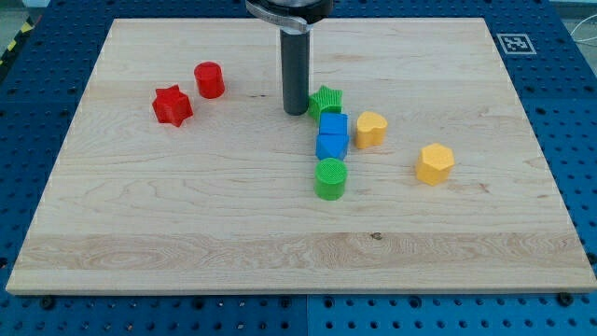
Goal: Slide the red star to the red circle
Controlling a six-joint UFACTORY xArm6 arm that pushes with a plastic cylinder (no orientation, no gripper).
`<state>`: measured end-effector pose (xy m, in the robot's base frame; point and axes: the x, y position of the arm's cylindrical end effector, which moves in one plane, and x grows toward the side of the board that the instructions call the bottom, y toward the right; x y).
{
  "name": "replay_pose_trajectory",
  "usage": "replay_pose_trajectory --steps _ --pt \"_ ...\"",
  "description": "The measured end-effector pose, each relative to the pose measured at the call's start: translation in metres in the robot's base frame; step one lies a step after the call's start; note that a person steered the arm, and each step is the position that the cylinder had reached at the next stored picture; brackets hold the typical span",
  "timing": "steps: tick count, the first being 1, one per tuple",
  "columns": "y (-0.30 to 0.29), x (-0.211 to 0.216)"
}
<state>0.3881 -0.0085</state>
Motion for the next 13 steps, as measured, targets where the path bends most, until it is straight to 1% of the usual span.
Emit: replay_pose_trajectory --steps 3,8,13 --pt "-0.001 0.016" --pt "-0.012 0.016" --pt "-0.091 0.04"
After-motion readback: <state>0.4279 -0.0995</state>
